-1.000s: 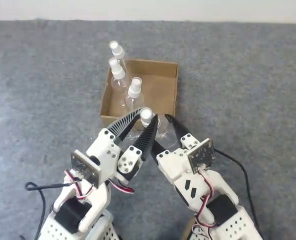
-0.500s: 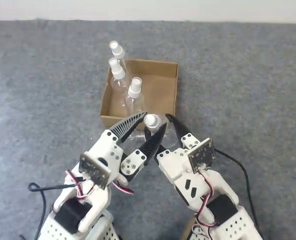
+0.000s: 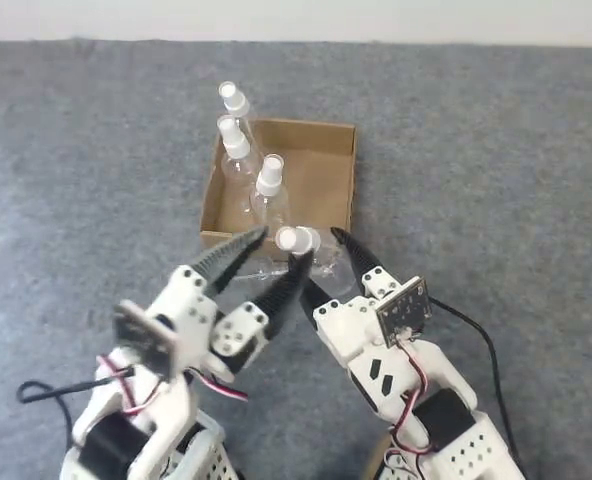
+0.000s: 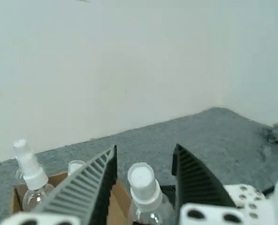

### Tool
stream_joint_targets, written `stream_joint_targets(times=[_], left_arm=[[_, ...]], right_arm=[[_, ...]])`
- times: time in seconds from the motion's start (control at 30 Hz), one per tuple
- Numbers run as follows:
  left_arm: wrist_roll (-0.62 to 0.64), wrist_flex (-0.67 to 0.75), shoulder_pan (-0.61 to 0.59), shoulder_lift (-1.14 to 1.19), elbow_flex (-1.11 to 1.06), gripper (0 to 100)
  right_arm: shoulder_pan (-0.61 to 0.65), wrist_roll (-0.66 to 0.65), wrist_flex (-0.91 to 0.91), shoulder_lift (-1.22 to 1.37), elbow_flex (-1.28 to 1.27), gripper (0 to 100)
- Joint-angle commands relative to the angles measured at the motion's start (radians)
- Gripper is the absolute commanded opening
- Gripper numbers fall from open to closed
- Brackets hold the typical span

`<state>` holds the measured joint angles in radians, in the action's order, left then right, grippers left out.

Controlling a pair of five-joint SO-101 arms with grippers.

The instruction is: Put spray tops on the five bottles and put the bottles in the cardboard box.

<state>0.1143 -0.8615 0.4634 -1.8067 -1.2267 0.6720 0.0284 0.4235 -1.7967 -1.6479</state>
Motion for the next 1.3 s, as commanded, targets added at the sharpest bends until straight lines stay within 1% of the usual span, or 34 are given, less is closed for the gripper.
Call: stream_joint_targets(times=[0.0, 0.07, 0.23, 0.5, 0.63, 0.77, 0.9, 1.03, 1.27], left_arm=[[0.112, -0.003, -0.074, 0.002, 0.088, 18], [0.138, 0.003, -0.092, 0.002, 0.090, 18], [0.138, 0.009, -0.109, 0.002, 0.062, 18], [0.137, 0.169, -0.107, 0.003, -0.107, 17], [0.071, 0.206, -0.100, 0.008, -0.139, 14], [0.066, 0.232, -0.098, 0.009, -0.160, 13], [0.057, 0.242, -0.038, 0.009, -0.180, 14], [-0.021, 0.242, 0.032, 0.009, -0.199, 14], [-0.037, 0.249, 0.038, 0.008, -0.200, 13]], right_arm=[[-0.019, -0.008, -0.025, -0.019, 0.008, 9.1], [-0.019, -0.008, -0.019, -0.019, 0.008, 9.1], [-0.019, -0.008, -0.018, -0.019, 0.008, 9.1], [-0.019, -0.008, -0.018, -0.019, 0.008, 9.1], [-0.019, -0.008, -0.016, -0.019, 0.011, 9.0], [-0.013, -0.011, -0.016, -0.019, 0.011, 9.0], [-0.012, -0.012, -0.016, -0.019, 0.009, 9.0], [-0.012, -0.014, -0.016, -0.019, 0.009, 9.0], [-0.012, -0.014, 0.004, -0.019, 0.011, 8.9]])
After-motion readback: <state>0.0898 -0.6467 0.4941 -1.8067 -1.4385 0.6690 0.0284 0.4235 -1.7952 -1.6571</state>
